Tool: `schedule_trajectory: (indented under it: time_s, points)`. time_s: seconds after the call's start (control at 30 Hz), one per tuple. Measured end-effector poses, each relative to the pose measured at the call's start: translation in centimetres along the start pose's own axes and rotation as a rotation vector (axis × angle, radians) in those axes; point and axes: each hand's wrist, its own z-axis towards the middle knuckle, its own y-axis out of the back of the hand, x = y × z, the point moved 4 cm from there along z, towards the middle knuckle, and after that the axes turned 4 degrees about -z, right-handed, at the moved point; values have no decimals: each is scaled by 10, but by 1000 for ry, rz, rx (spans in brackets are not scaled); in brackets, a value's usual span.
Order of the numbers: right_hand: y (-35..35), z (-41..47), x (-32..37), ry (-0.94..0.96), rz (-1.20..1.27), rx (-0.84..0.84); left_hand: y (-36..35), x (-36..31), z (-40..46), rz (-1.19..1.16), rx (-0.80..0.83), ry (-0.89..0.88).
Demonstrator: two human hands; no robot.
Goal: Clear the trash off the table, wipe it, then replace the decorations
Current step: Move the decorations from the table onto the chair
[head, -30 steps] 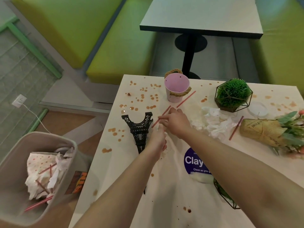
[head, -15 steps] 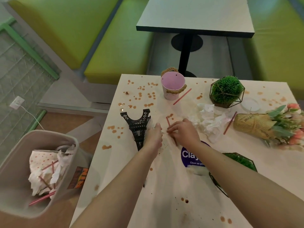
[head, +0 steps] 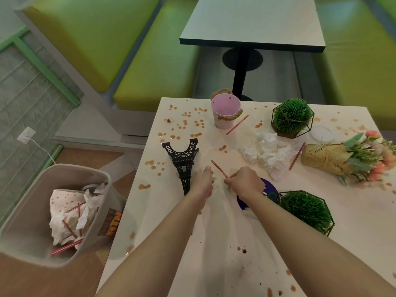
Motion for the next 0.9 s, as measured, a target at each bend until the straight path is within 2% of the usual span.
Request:
schedule_trajectory:
  time_s: [0.23, 0.4, 0.5, 0.63, 0.73, 0.9]
  points:
    - [-7, -31, -11, -16, 14, -15, 10, -1, -23, -25, 38, 35]
    - [3, -66, 1, 59, 556, -108, 31, -9, -44, -52, 90, -87]
    - [5, -95, 29, 142, 719, -58, 56, -20, -61, -47, 77, -150]
    - [-9, -138, 79, 245, 848, 92, 111, -32, -84, -52, -38, -239]
    - [-28, -170, 125, 352, 819, 159, 169, -41, -112, -69, -146, -354]
    - [-58, -211, 187, 488, 734, 210, 264, -52, -141, 91, -343, -398]
